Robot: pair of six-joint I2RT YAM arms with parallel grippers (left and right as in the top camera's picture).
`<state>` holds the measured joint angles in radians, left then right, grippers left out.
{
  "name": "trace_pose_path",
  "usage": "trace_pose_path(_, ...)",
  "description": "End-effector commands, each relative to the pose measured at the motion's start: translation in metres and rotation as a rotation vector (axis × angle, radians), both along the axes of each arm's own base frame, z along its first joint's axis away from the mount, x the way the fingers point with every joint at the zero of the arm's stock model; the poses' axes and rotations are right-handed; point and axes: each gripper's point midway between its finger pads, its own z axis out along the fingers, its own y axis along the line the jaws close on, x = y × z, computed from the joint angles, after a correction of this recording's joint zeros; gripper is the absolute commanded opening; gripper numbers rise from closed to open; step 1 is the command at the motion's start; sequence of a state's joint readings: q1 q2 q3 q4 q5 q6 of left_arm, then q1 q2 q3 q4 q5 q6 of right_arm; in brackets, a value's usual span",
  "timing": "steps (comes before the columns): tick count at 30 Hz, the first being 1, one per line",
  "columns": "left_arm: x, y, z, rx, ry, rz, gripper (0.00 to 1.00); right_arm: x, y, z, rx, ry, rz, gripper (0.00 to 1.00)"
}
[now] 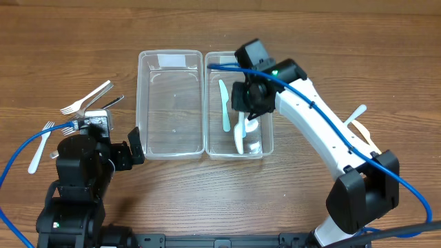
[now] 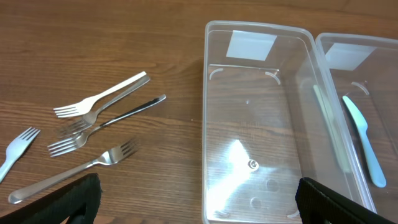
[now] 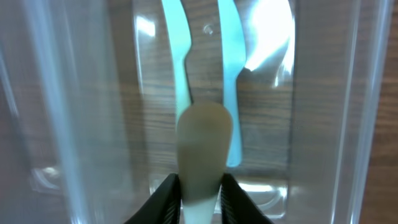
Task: Pack container
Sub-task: 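Carry the white knife into the right container and release, then move the right gripper to the light-blue knife and grasp it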
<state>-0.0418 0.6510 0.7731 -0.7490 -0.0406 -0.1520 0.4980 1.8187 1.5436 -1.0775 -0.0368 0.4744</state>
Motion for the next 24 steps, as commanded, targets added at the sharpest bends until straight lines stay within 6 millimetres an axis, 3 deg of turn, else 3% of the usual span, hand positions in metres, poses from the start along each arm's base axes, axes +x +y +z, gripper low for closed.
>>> trace_pose_path(1, 0.001, -0.003, 0.012, -0.019, -0.028, -0.007, 1.0, 0.0, -0.003, -0.008, -0.009, -0.006, 0.002, 0.25)
trace_pose_path(3, 0.001, -0.003, 0.012, -0.019, -0.028, -0.007, 1.0, 0.003, -0.001, -0.007, -0.001, -0.021, 0.006, 0.38)
trace_pose_path(10, 0.001, -0.003, 0.012, -0.018, -0.028, -0.007, 1.0, 0.019, 0.009, 0.014, 0.04, -0.093, 0.034, 0.47)
trace_pose_path(16, 0.001, -0.002, 0.012, -0.012, -0.028, -0.006, 1.0, 0.049, 0.008, 0.066, 0.093, -0.21, -0.011, 0.48)
trace_pose_path(20, 0.001, -0.002, 0.012, -0.013, -0.028, -0.006, 1.0, 0.079, -0.042, 0.117, 0.054, -0.314, -0.239, 0.5)
trace_pose_path(21, 0.001, -0.002, 0.012, -0.013, -0.028, -0.006, 1.0, 0.086, -0.065, 0.138, 0.047, -0.347, -0.318, 0.52)
trace_pose_path(24, 0.001, -0.002, 0.012, -0.013, -0.028, -0.006, 1.0, 0.098, -0.13, 0.187, 0.05, -0.425, -0.467, 0.71)
